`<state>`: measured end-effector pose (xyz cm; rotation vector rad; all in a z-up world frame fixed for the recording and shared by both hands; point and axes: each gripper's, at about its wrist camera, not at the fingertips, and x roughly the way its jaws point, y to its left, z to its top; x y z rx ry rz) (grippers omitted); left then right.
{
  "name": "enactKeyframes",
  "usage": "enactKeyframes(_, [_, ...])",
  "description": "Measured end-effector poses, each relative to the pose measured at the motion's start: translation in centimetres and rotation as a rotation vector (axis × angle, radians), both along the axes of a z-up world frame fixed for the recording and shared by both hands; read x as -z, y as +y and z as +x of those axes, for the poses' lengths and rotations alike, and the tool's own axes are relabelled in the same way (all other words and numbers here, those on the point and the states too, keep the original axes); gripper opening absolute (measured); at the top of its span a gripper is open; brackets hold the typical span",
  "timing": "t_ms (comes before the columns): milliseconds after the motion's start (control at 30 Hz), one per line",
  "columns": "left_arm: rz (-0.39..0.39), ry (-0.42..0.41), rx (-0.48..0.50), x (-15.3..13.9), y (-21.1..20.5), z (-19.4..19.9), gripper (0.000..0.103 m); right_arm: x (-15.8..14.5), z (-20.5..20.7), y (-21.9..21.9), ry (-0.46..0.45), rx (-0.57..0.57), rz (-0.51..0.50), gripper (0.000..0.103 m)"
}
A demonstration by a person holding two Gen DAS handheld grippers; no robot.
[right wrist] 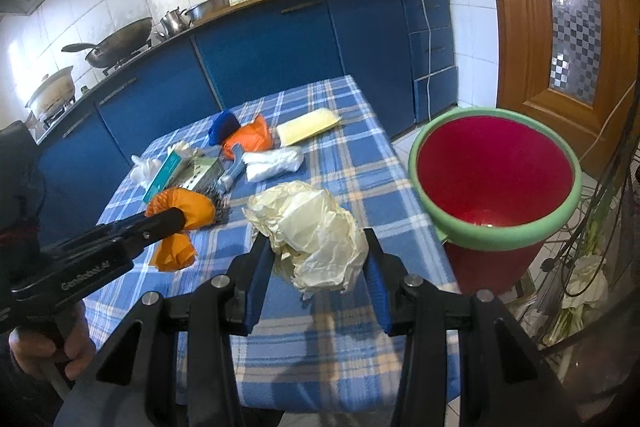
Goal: Collect trash
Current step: 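Carry the orange bag and paper over the red bucket with both grippers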
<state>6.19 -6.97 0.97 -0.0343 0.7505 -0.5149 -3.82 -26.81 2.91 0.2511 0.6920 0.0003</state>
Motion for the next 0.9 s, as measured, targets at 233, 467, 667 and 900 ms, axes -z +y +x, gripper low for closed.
enactKeyframes(233, [-0.003, -0.022, 0.044, -1.4, -2.5, 1.2, 0.025, -1.2, 0.5, -2.1, -0.029, 0.050, -0.013, 0.046])
enactKeyframes(467, [0.008, -0.030, 0.092, -2.2, -6.1, 2.9, 0.025, -2.2, 1.6, -5.2, -0.048, 0.124, -0.025, 0.046])
enactKeyframes(667, [0.018, -0.020, 0.149, -2.2, -10.3, 4.4, 0.025, -2.3, 2.4, -7.9, -0.048, 0.184, -0.017, 0.046])
enactKeyframes(900, [0.036, 0.004, 0.213, -1.6, -15.0, 6.1, 0.025, -1.8, 3.2, -11.1, -0.023, 0.257, -0.008, 0.046])
